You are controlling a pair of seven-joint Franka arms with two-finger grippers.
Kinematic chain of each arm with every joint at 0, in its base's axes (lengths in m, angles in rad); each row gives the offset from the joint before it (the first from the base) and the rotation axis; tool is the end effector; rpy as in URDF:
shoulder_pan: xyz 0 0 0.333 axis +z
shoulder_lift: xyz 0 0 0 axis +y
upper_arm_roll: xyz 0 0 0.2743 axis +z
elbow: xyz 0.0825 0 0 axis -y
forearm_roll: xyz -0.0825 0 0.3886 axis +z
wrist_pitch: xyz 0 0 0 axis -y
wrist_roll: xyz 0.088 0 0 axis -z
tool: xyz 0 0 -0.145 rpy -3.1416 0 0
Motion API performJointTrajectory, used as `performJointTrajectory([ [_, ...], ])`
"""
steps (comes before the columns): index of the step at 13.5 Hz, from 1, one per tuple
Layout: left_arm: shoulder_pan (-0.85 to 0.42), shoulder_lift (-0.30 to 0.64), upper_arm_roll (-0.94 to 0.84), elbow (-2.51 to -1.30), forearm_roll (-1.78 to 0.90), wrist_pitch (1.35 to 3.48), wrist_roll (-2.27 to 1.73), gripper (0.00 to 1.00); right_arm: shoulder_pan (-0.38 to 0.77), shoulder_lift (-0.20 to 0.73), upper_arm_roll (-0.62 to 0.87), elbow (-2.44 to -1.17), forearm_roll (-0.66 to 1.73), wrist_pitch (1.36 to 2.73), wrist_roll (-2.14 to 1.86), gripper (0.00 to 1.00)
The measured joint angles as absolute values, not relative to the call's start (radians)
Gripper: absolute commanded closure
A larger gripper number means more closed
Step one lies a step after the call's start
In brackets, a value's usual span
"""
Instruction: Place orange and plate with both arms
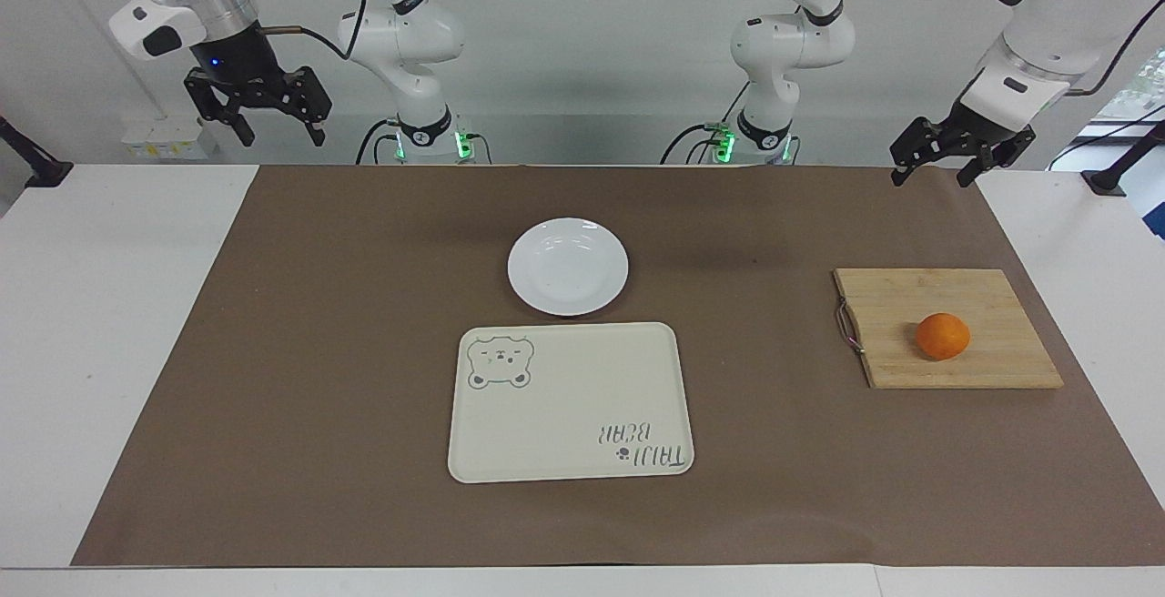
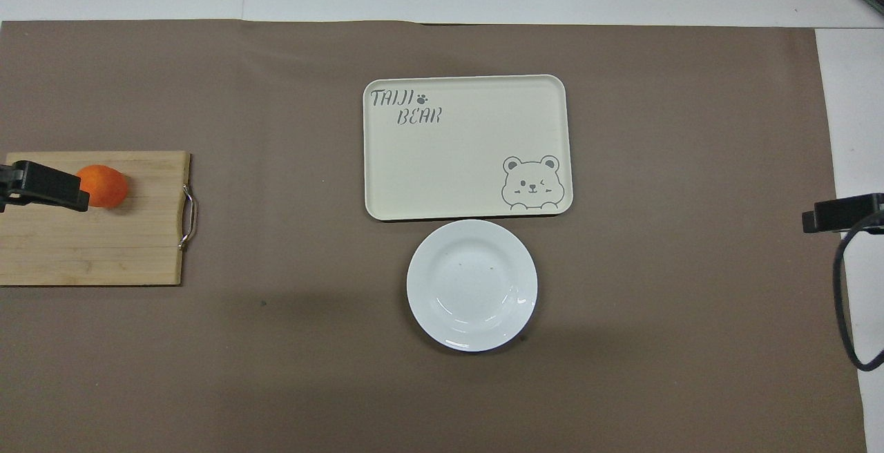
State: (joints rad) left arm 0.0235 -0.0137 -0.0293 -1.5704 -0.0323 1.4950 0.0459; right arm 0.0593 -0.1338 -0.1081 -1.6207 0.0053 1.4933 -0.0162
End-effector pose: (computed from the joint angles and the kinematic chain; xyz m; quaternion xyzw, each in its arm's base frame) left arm 0.5450 -0.0081 0.5463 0.9990 -0.0265 -0.0305 0.0166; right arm 0.5139 -0.0274 0.5858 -0.9998 0.0156 -0.0031 0.0097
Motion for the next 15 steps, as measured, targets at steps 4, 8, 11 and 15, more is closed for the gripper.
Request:
performJointTrajectory([
  [4, 0.062, -0.015, -0.029, -1.61, -0.032, 1.539, 0.103, 0.0, 0.059, -0.134, -0.108, -1.621, 0.005, 1.493, -0.016, 0.0],
  [8, 0.093, -0.015, -0.029, -1.698, -0.032, 1.637, 0.169, 0.0, 0.059, -0.134, -0.108, -1.621, 0.005, 1.493, -0.016, 0.0],
  [11, 0.116, -0.015, -0.028, -1.749, -0.032, 1.691, 0.229, 0.0, 0.059, -0.134, -0.108, -1.621, 0.005, 1.493, -0.016, 0.0],
  [15, 0.158, -0.012, -0.027, -1.813, -0.032, 1.814, 0.328, 0.0, 0.059, -0.134, -0.108, -1.621, 0.005, 1.493, -0.016, 0.0],
])
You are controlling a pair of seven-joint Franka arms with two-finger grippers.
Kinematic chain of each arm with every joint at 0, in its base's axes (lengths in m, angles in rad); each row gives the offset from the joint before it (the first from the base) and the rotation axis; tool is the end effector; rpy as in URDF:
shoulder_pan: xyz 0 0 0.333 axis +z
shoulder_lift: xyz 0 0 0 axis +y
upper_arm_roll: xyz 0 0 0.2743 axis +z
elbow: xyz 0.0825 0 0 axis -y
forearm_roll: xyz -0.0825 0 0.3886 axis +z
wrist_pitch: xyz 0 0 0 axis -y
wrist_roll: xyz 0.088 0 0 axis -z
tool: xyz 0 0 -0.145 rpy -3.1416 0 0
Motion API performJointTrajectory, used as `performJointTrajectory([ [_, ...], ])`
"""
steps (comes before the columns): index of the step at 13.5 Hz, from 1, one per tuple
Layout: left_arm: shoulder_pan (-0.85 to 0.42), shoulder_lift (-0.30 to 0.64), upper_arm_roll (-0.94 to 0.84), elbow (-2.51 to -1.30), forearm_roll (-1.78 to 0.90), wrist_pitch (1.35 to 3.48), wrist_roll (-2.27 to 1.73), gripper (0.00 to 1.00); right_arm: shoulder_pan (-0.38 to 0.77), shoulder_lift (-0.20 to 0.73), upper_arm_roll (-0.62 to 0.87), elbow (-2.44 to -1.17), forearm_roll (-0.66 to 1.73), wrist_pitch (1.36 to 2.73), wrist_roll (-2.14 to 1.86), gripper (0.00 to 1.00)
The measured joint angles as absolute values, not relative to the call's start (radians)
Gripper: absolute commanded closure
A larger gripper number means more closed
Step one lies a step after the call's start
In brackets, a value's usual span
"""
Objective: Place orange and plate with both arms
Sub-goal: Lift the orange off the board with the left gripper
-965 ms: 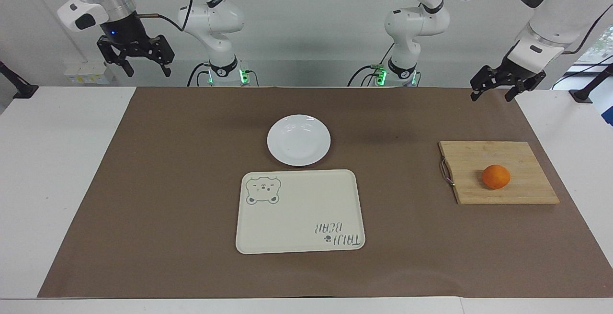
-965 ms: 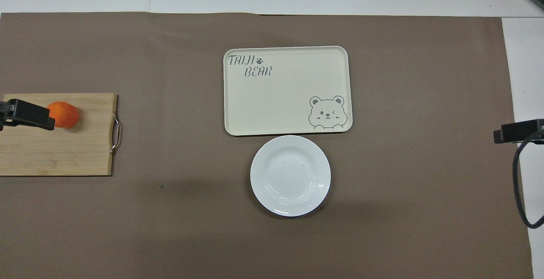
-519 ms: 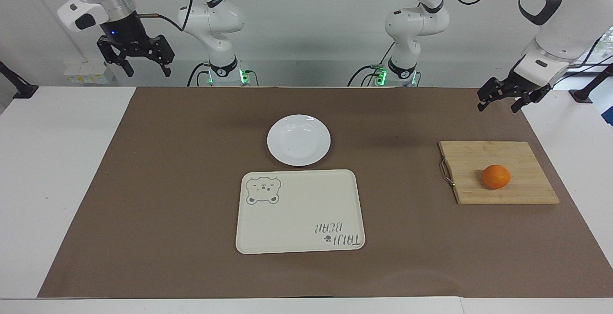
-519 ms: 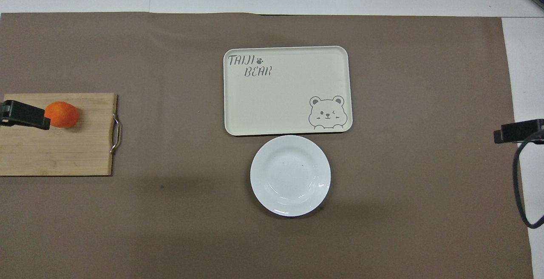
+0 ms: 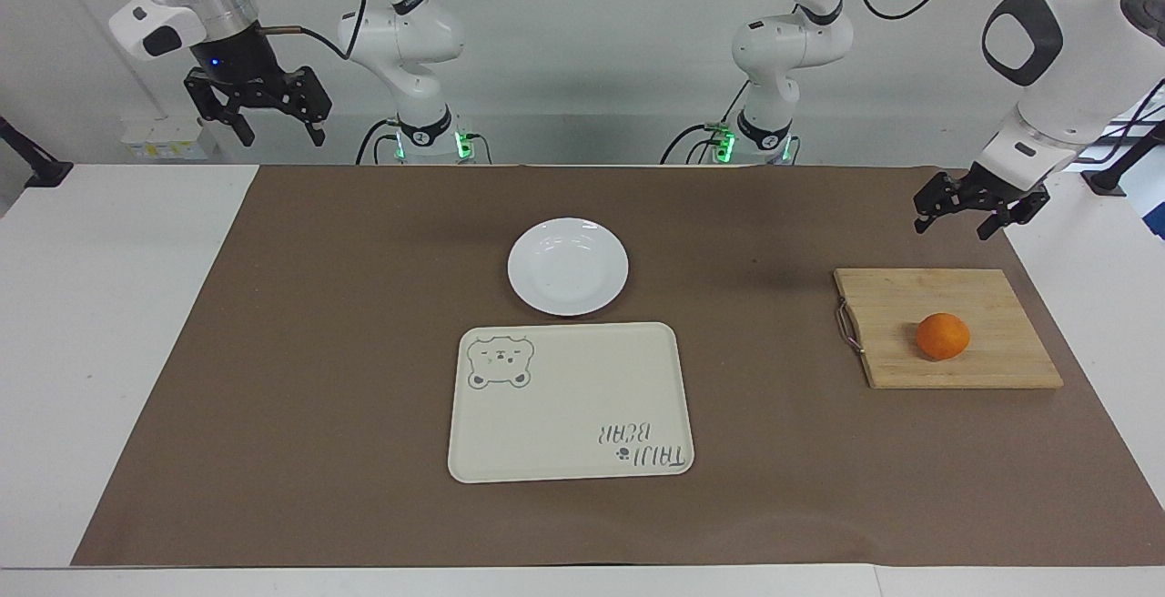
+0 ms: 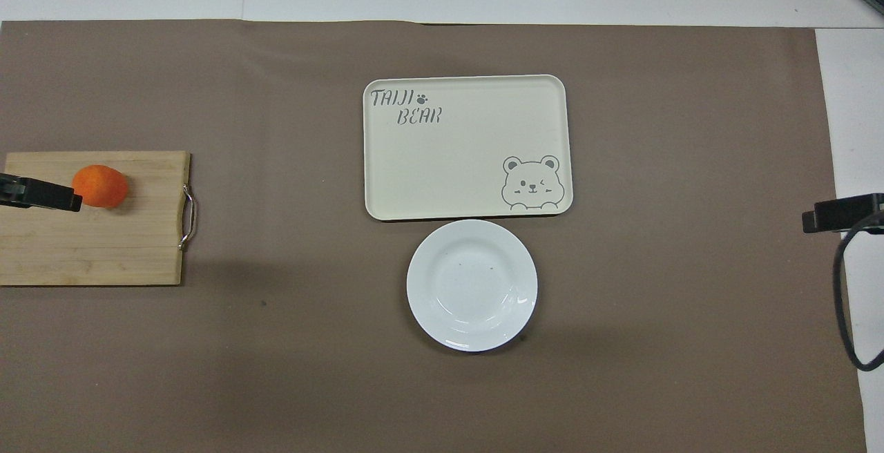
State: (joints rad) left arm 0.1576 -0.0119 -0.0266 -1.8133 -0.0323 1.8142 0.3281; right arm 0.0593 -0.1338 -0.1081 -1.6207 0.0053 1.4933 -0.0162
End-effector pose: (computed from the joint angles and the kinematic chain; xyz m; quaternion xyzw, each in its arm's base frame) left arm 0.5619 0.0701 0.4560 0.9954 -0.0946 0.0098 0.0137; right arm 0.5139 -0.0274 0.5858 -0.9998 0.0156 -0.0031 0.0097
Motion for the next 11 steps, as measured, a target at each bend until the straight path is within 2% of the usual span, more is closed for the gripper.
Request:
performJointTrajectory([
  [3, 0.203, 0.034, -0.025, -1.837, -0.032, 1.941, 0.392, 0.0, 0.059, -0.134, -0.108, -1.621, 0.005, 1.493, -0.016, 0.0],
  [11, 0.216, 0.285, -0.025, -1.77, -0.032, 2.097, 0.399, 0.0, 0.059, -0.134, -0.108, -1.621, 0.005, 1.493, -0.016, 0.0],
])
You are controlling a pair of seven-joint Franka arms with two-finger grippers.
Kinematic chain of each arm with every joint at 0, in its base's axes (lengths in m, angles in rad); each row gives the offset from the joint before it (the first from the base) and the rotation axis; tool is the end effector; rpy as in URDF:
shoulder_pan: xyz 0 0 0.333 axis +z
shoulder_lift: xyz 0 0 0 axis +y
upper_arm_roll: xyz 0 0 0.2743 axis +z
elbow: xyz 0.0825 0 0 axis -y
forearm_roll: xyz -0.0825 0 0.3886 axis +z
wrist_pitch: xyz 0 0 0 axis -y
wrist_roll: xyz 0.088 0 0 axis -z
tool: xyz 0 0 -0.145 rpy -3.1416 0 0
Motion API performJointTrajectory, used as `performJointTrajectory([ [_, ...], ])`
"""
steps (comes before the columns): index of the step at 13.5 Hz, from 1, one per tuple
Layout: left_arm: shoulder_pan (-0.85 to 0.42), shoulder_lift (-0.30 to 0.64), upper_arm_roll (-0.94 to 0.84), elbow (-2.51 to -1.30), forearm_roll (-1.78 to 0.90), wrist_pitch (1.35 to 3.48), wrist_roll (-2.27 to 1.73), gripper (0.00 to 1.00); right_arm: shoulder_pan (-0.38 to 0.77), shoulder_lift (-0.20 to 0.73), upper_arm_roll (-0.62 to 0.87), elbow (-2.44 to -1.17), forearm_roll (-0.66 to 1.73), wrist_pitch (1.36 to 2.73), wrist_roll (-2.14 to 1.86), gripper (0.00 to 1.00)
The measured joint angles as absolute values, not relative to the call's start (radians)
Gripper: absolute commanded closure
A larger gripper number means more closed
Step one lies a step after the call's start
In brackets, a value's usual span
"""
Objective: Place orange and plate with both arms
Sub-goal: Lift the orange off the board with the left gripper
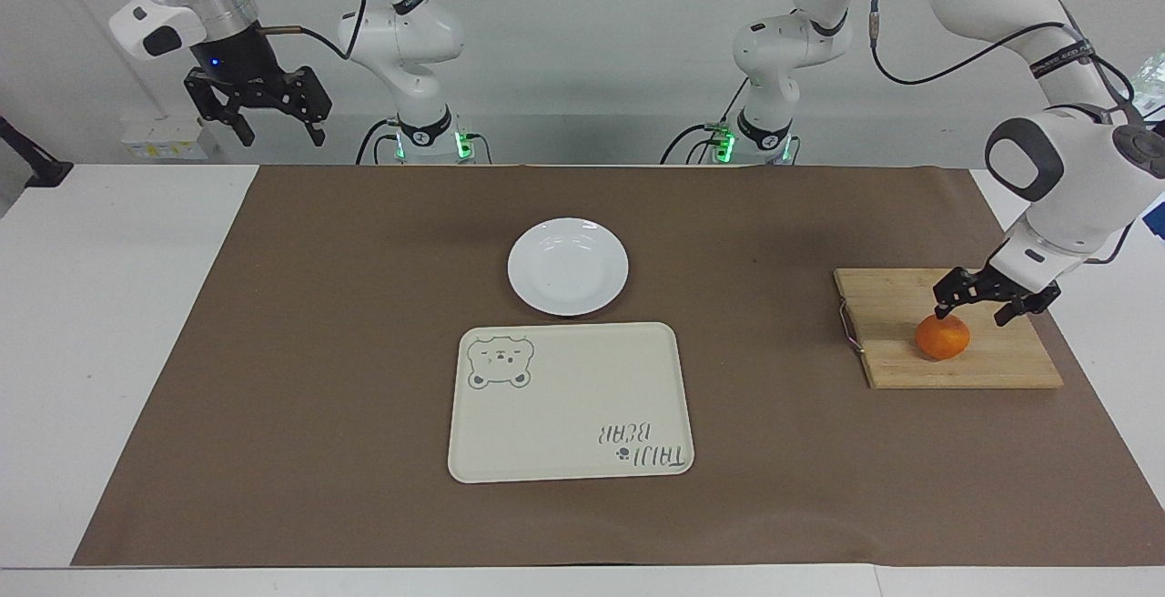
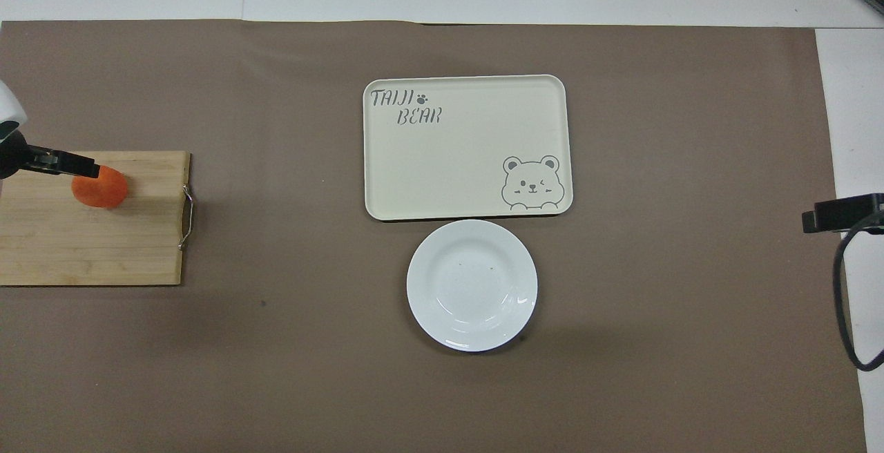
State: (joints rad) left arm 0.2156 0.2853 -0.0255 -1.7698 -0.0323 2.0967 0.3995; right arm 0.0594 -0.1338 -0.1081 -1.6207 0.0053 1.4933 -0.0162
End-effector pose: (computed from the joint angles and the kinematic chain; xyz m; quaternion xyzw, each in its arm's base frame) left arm 0.6217 0.1175 0.3240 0.9950 -0.0961 0.0251 0.0109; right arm 0.5139 -0.0274 0.5858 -0.9998 0.0156 -0.0031 0.0097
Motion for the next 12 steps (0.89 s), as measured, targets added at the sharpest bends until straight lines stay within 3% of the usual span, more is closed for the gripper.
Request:
performJointTrajectory([
  [5, 0.238, 0.379, -0.024, -1.791, -0.032, 2.202, 0.4, 0.0, 0.059, -0.134, -0.108, -1.621, 0.005, 1.493, -0.016, 0.0],
  [6, 0.246, 0.392, -0.024, -1.809, -0.032, 2.231, 0.401, 0.45, 0.059, -0.134, -0.108, -1.621, 0.005, 1.493, -0.016, 0.0],
  [7, 0.251, 0.402, -0.025, -1.83, -0.032, 2.263, 0.396, 0.99, 0.059, -0.134, -0.108, -1.621, 0.005, 1.493, -0.016, 0.0],
  [12, 0.253, 0.397, -0.032, -1.839, -0.033, 2.261, 0.298, 1.0, 0.059, -0.134, -0.108, -1.621, 0.005, 1.493, -0.016, 0.0],
])
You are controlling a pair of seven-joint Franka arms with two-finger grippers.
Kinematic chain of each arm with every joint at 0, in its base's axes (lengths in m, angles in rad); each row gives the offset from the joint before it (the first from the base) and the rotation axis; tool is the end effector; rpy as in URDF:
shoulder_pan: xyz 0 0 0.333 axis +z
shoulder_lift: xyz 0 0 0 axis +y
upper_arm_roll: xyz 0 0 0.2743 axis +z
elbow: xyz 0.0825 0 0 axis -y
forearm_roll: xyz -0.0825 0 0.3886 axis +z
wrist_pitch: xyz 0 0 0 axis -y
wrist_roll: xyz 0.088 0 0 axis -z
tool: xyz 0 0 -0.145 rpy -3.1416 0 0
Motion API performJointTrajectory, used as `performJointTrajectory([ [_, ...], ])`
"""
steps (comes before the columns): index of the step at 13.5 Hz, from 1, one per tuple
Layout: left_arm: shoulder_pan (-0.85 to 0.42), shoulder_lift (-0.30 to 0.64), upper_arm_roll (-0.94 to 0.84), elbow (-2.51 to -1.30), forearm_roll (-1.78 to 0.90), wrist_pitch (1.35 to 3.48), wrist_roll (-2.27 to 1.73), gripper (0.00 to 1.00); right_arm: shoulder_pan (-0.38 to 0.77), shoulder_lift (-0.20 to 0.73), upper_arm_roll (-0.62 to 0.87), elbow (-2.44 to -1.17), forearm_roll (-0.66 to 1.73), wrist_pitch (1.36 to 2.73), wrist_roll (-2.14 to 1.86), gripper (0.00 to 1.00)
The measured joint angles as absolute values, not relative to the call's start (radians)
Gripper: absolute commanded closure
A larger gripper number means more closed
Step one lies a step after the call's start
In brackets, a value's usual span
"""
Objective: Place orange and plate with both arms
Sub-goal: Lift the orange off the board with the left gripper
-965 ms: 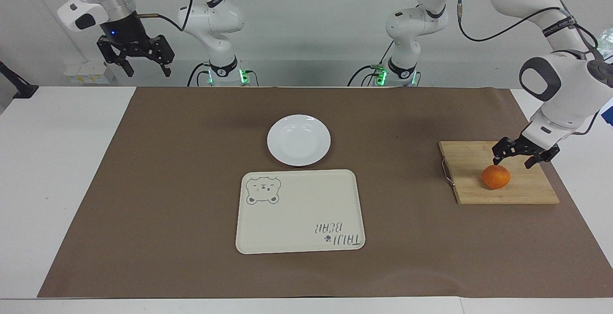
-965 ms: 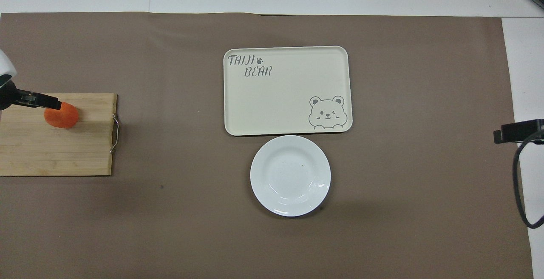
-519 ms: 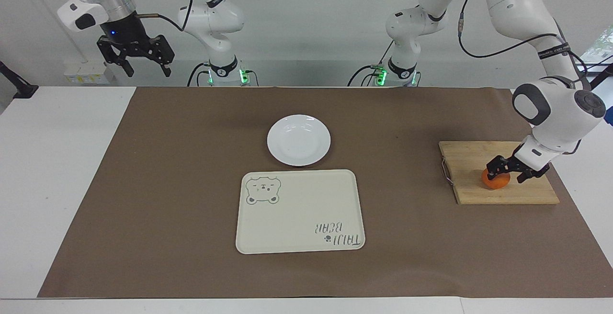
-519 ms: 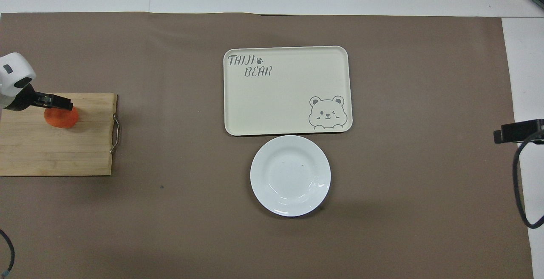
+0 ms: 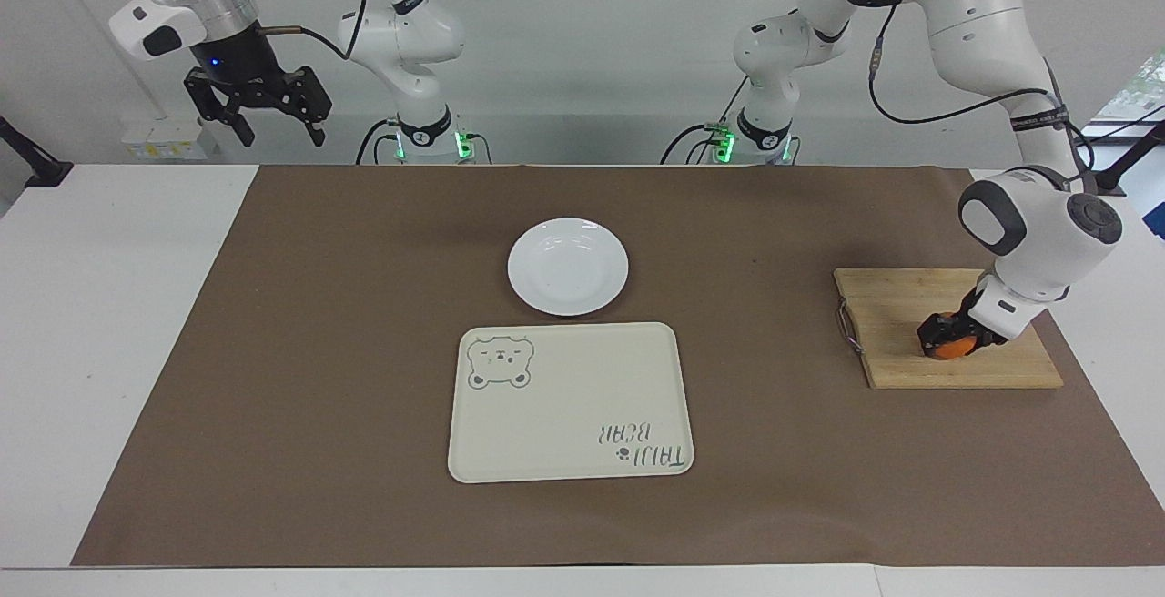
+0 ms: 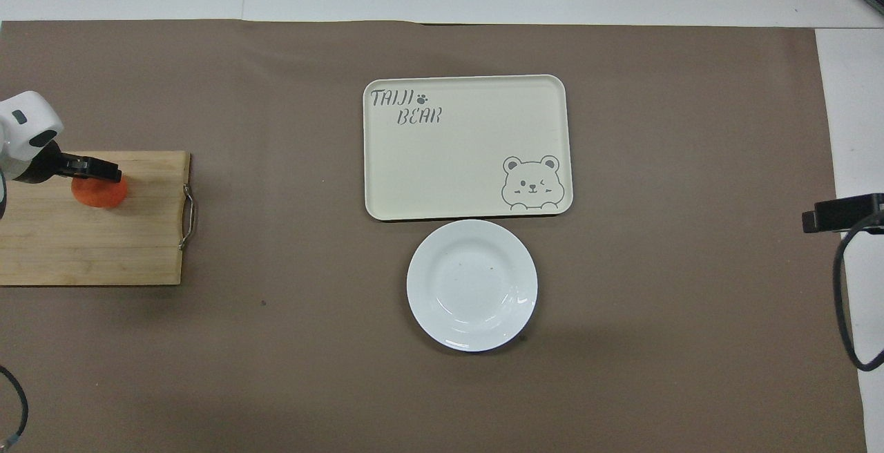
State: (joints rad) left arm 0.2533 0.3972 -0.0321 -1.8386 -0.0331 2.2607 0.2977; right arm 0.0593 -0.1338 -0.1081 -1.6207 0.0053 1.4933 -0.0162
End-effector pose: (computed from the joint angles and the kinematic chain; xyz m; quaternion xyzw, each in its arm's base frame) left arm 0.6155 0.1369 0.2366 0.9994 -0.0265 0.0170 0.0152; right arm 0.5139 -0.0274 0.5858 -0.9998 0.0156 -0.0031 0.0097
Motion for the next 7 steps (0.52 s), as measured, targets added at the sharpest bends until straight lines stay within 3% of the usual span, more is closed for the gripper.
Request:
performJointTrajectory([
  [7, 0.192, 0.286, -0.048, -1.727, -0.033, 2.034, 0.15, 1.0, 0.059, -0.134, -0.108, -1.621, 0.005, 1.493, -0.016, 0.0],
])
